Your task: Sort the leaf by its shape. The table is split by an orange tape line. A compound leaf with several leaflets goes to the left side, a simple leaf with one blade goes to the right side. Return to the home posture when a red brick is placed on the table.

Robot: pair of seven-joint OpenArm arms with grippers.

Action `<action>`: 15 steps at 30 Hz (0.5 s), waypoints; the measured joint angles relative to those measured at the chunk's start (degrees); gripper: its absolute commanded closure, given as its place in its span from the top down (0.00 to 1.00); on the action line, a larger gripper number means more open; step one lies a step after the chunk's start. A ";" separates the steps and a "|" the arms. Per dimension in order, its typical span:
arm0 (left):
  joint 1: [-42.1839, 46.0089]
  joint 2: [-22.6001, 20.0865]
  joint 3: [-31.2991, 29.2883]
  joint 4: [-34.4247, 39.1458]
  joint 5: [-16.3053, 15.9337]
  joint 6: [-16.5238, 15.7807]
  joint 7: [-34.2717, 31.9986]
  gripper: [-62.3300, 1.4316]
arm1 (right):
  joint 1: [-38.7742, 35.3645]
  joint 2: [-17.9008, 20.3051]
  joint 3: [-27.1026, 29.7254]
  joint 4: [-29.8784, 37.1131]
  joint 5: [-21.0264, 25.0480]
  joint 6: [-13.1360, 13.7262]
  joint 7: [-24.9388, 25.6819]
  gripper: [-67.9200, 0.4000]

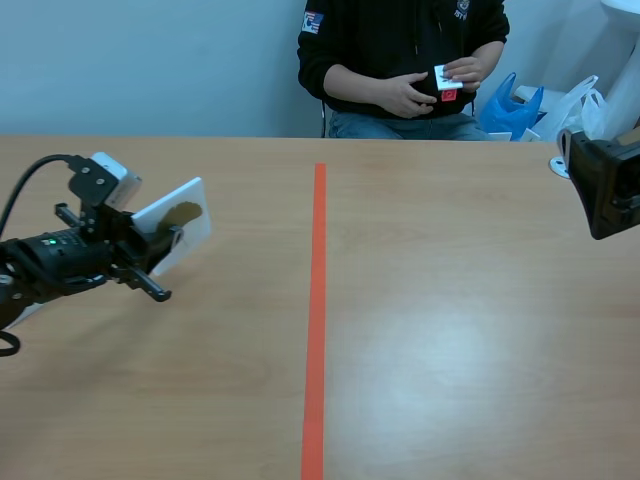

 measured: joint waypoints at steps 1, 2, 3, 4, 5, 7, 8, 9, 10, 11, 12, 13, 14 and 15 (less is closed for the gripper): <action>0.42 -1.25 -0.74 0.00 -0.37 0.00 0.09 0.12 | 0.00 0.00 0.00 0.00 0.00 0.00 0.04 1.00; 0.94 -2.43 -1.38 0.00 -1.01 0.07 0.07 0.12 | 0.00 0.00 0.00 0.00 0.00 0.00 0.02 1.00; 1.46 -3.50 -1.97 0.00 -1.22 0.15 0.07 0.12 | 0.07 0.00 0.00 0.00 0.00 0.00 0.02 1.00; 2.01 -4.46 -2.58 0.00 -1.18 0.15 0.09 0.12 | 0.22 -0.02 0.00 0.00 0.00 -0.02 0.02 1.00; 2.56 -5.29 -3.06 0.00 -1.18 0.15 0.07 0.12 | 0.44 0.00 0.00 0.00 0.00 -0.02 0.02 1.00; 3.63 -6.71 -3.74 0.00 -1.18 0.15 0.07 0.12 | 0.87 -0.02 0.00 0.00 0.00 -0.02 0.04 1.00; 4.11 -7.30 -3.91 0.00 -1.18 0.13 0.04 0.12 | 0.96 -0.02 0.00 0.00 0.00 -0.02 0.04 1.00; 4.70 -7.80 -4.09 0.00 -1.18 0.15 0.04 0.12 | 0.98 -0.02 0.00 0.00 0.00 0.00 0.04 1.00; 5.22 -8.26 -4.11 0.00 -1.18 0.13 0.02 0.12 | 0.96 -0.02 0.00 0.00 0.00 0.00 0.04 1.00; 5.79 -8.66 -4.11 0.00 -1.16 0.13 0.02 0.12 | 0.96 -0.02 0.00 0.00 0.00 0.00 0.04 1.00; 6.29 -9.01 -4.11 0.00 -1.16 0.13 0.02 0.12 | 0.96 -0.02 0.00 0.00 0.00 0.00 0.04 1.00; 6.75 -9.25 -4.11 0.00 -1.16 0.15 0.02 0.12 | 0.96 -0.02 0.00 0.00 0.00 0.00 0.04 1.00; 7.21 -9.44 -4.13 0.00 -1.14 0.17 0.07 0.12 | 0.96 -0.02 0.00 0.00 0.00 0.00 0.04 1.00; 7.61 -9.55 -4.20 0.00 -0.98 0.17 0.04 0.12 | 0.96 -0.02 0.00 0.00 0.00 0.00 0.04 1.00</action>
